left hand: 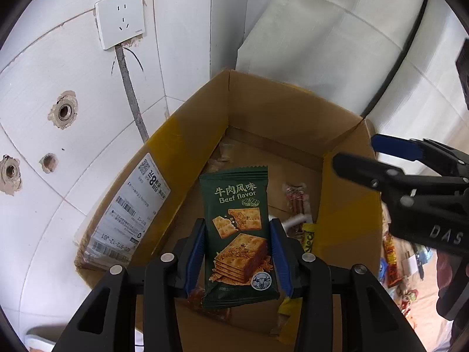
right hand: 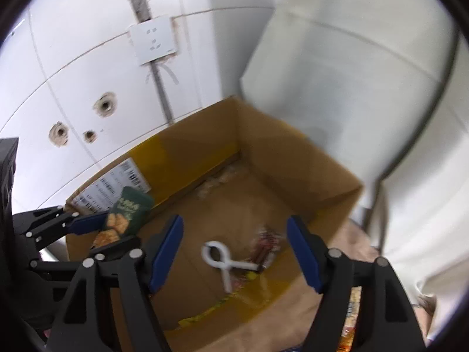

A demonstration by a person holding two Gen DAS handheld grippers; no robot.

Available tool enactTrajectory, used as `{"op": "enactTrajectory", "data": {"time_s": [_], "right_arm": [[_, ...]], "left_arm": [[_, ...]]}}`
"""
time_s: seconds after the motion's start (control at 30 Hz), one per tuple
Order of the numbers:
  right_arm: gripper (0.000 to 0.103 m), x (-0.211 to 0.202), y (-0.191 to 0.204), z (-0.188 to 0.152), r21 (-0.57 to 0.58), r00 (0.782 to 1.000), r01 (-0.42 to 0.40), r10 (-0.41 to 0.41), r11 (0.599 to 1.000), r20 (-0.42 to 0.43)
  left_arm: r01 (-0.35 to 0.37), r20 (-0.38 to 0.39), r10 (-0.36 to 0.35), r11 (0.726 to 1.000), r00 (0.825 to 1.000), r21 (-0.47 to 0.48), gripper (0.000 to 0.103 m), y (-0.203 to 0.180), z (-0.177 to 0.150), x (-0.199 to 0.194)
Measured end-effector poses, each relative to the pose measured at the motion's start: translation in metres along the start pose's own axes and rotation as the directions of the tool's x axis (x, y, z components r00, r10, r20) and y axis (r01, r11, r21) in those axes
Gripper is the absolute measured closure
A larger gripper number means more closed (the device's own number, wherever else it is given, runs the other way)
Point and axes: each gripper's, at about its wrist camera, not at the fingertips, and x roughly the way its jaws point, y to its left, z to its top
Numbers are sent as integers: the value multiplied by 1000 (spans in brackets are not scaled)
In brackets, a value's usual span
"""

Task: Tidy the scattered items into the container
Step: 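Carry the cracker packet and clothespin over the cardboard box with both tools, then open both tools to drop the packet and clothespin into the box, then move both tools back toward the remaining items on the table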

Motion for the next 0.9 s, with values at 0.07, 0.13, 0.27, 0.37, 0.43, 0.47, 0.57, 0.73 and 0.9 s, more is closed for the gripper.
{"op": "enactTrajectory", "data": {"time_s": [0.07,0.13,0.27,0.37,0.43,0.47,0.57,0.73,0.9], "right_arm": [[25,-8,-9,0,21,1000,25,-25,999,16],[25,-18,-18,-1,42,999,39,-41,998,34],[25,-49,-40,-7,82,994,61,-68,995,85],[24,-83,-62,-17,119,986,95,-110,988,127],[22,-107,-81,-29,157,979,117,-141,981,148],[20,-119,-90,-35,175,975,131,-159,976,156],[11,-153,-116,-58,222,956,193,-234,956,175],[5,-199,-157,-109,313,923,300,-357,901,141],[1,-218,-182,-164,390,910,372,-414,842,28]], "left_arm": [[10,-19,-10,1000,1000,-13,54,-2,1,1],[2,-17,-2,1000,1000,4,24,-7,3,-2],[-29,70,24,997,997,75,6,-30,7,-27],[45,91,-53,995,994,88,0,-48,12,-48],[88,114,-100,991,989,103,0,-64,14,-60],[108,128,-122,987,984,117,0,-75,13,-67],[158,131,-181,973,975,166,0,-109,10,-78],[203,117,-237,947,964,248,0,-168,0,-79],[236,59,-267,919,962,315,0,-216,-26,-61]]}}
